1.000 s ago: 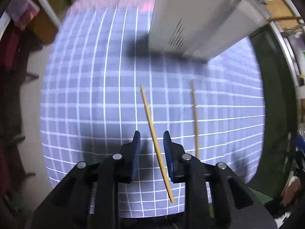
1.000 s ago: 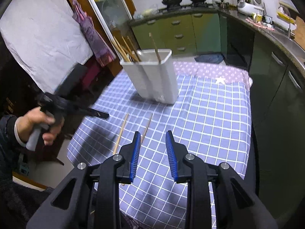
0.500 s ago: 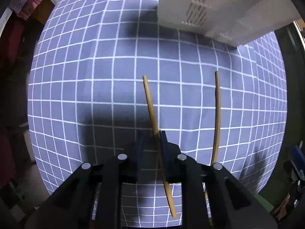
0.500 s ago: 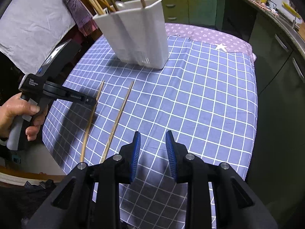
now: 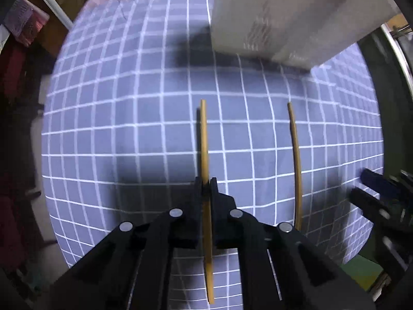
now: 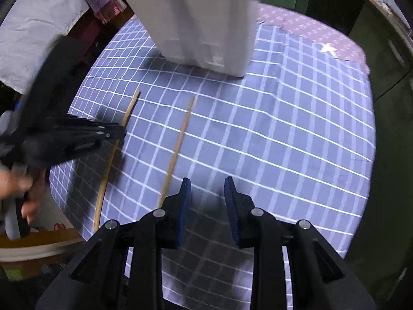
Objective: Organize utensils
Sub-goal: 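Lower the right tool onto a loose chopstick and grasp it while the left tool holds its chopstick, then carry the right tool's chopstick over the holder while the left tool holds its chopstick upright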
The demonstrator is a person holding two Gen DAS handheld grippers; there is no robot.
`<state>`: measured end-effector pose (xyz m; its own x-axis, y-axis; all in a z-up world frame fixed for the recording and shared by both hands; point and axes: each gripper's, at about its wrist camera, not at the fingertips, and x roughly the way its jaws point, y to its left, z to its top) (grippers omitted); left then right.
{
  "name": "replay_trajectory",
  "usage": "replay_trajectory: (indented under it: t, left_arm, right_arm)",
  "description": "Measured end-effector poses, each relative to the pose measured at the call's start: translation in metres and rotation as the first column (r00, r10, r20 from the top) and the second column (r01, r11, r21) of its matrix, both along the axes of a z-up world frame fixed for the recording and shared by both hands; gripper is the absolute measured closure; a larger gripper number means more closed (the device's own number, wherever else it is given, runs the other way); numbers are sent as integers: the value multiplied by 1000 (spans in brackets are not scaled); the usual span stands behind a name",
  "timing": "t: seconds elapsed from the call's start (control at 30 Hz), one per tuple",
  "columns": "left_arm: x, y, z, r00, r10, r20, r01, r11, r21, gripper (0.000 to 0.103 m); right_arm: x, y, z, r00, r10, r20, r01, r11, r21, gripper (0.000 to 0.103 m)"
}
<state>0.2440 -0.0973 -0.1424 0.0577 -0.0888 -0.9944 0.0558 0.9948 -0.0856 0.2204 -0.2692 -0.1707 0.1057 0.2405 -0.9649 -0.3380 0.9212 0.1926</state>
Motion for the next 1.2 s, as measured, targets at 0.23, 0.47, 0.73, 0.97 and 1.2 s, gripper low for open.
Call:
replay_trajectory:
  t: [0.23,0.47,0.73,0.97,1.2]
  left_arm:
    - [-13,39,49,984,-8,176,18,998,-56,97]
    - [-32,47,82,952,-46,302,75,994,-85,97]
    - [-52,42,99,917,-98,386,141,986,-87,97]
    - [-68,37,109,882,-151,447,200,978,-65,97]
    - [-82,32,122,852,-177,493,236,970,-60,97]
  right_arm:
    - [27,45,-25,997,-2,-81,-1,999,-39,76]
    - [43,62,-42,990,-31,-137,16,994,-113,80]
    - [53,73,-48,986,-44,-159,12,980,-200,94]
    - [41,67,-37,993,-5,-114,-13,988,-152,96]
    - [0,39,15,999,20,41,-18,999,-39,96]
